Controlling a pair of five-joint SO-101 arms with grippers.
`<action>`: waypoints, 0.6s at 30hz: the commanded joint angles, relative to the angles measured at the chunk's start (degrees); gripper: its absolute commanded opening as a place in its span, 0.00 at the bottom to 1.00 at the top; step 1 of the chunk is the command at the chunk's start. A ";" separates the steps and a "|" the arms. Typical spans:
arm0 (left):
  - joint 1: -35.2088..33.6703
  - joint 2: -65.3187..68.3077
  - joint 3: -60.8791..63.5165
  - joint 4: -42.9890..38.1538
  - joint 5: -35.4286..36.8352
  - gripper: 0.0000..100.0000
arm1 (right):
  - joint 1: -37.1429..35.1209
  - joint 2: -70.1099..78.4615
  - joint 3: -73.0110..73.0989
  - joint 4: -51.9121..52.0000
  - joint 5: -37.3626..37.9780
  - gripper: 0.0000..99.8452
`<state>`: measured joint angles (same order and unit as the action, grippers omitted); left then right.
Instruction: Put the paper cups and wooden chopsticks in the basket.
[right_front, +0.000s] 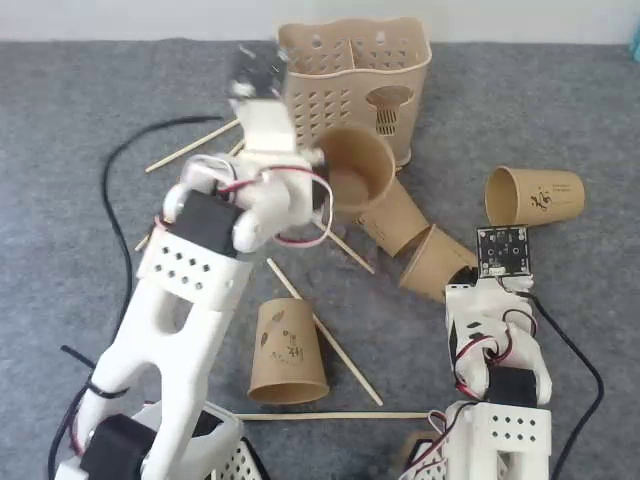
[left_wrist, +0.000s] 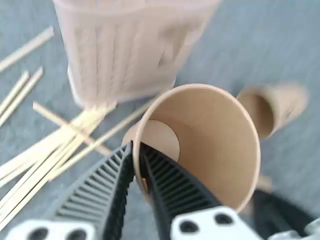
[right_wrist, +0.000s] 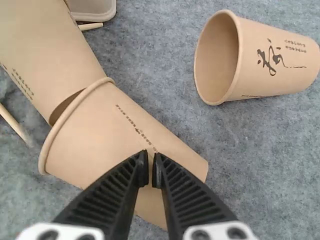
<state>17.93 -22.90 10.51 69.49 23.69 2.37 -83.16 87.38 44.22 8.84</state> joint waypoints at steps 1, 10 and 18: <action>-0.35 -0.09 -11.91 -0.09 8.44 0.01 | 0.04 -1.36 -0.79 -1.27 0.62 0.03; -0.35 5.54 -29.93 -8.09 15.56 0.01 | 0.04 -1.36 -0.70 -1.36 0.62 0.03; -0.44 32.62 -63.08 0.18 15.65 0.01 | 0.04 -1.36 -0.62 -1.45 0.70 0.03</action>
<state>17.76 -2.77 -33.10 65.63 38.73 2.37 -83.16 87.38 44.22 8.84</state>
